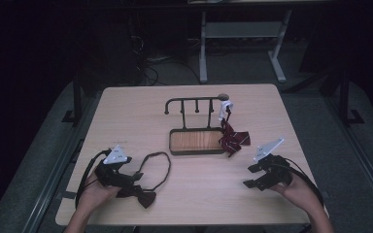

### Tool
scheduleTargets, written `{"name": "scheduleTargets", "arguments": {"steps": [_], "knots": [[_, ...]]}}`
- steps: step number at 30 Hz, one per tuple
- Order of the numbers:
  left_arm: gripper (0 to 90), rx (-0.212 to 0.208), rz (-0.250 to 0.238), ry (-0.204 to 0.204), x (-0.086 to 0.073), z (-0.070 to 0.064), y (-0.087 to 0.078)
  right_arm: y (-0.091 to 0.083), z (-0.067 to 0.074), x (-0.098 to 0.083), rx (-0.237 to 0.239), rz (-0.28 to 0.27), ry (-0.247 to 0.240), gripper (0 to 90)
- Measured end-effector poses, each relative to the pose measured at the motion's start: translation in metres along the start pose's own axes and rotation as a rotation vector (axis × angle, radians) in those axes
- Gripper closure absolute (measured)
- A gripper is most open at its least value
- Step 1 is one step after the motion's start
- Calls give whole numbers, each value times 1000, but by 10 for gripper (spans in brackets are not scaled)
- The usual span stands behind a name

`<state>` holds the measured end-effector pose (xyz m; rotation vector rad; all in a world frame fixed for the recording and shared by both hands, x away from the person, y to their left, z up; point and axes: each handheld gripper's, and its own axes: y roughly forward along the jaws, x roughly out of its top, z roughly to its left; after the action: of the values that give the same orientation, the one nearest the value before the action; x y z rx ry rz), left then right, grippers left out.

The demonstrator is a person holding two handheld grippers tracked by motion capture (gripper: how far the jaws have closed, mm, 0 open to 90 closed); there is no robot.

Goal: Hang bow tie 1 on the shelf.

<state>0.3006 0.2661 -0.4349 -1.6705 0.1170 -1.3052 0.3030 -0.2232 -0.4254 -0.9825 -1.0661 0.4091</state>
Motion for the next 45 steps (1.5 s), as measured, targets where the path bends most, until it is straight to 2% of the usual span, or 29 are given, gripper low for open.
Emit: {"name": "scheduleTargets", "arguments": {"steps": [4,6,9,13,16,21,23,27,29,33,36,38,41,44,45], "knots": [[281,2,11,21,10,0,3,0,3,-3,3,-3,-8,376],[309,3,34,37,15,2,4,-1,3,-3,6,-2,-3,375],[313,6,36,38,20,6,6,-2,3,-4,8,-12,1,374],[327,8,65,38,23,13,12,-2,4,-3,11,-17,-6,371],[339,-3,95,20,22,20,18,0,4,-3,22,-21,8,364],[411,-34,135,-17,25,27,26,1,5,-3,15,-28,2,357],[421,-28,127,-21,26,28,28,2,5,-3,13,-27,3,353],[437,-27,170,-30,27,34,35,2,5,-4,16,-26,6,350],[451,-35,175,-34,29,36,36,2,5,-4,17,-23,10,350],[485,-34,170,-22,38,37,39,0,4,-6,10,-31,10,350],[512,-37,205,-9,45,37,44,-2,3,-7,5,-37,8,350],[530,-41,213,9,50,34,46,-3,3,-7,3,-38,7,350],[567,-27,262,49,58,31,50,-4,3,-7,7,-42,11,350],[605,-34,262,54,63,30,52,-5,3,-7,1,-44,4,350],[611,-36,276,60,64,32,53,-5,3,-7,0,-44,3,350]]}}
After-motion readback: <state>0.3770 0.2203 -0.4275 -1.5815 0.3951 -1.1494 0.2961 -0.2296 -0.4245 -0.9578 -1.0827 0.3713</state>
